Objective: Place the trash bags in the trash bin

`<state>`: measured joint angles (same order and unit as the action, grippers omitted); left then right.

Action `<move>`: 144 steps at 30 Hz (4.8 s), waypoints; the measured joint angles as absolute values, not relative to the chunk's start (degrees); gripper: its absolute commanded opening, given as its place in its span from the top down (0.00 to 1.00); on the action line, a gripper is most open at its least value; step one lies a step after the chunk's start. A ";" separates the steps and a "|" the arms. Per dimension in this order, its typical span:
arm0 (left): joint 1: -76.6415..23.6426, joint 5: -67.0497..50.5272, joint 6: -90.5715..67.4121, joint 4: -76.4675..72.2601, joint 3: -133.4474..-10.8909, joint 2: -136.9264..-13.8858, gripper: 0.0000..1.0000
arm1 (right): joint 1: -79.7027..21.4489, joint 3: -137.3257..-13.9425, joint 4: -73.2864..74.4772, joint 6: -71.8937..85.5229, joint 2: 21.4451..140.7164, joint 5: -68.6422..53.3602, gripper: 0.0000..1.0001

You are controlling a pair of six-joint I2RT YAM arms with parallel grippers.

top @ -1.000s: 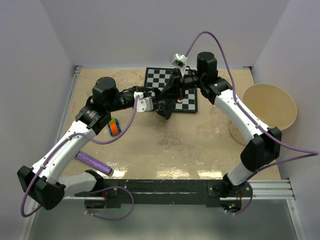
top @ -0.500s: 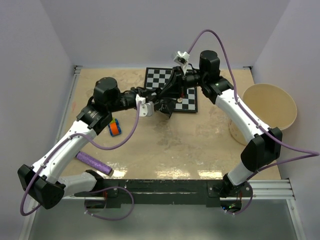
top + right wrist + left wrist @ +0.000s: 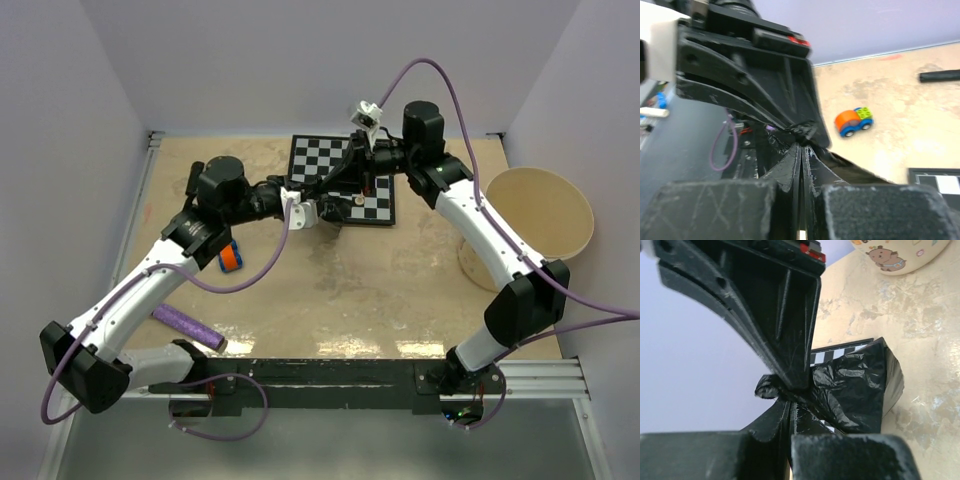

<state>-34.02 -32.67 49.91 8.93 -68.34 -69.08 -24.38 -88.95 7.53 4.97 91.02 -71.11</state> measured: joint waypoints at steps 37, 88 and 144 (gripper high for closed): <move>-32.95 -31.90 45.58 6.55 -67.64 -66.41 0.60 | -20.23 -86.63 5.50 7.60 89.19 -68.75 1.00; -32.82 -38.52 47.66 4.58 -71.77 -75.77 0.82 | -20.97 -85.76 1.69 12.03 90.76 -73.01 1.00; -32.03 -33.76 52.53 10.61 -69.60 -69.32 1.00 | -22.11 -85.54 -14.57 30.63 94.26 -71.00 1.00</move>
<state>-32.03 -33.76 52.53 10.61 -69.60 -69.32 -22.11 -85.54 -14.57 30.63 94.26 -71.00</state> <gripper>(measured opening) 0.012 0.036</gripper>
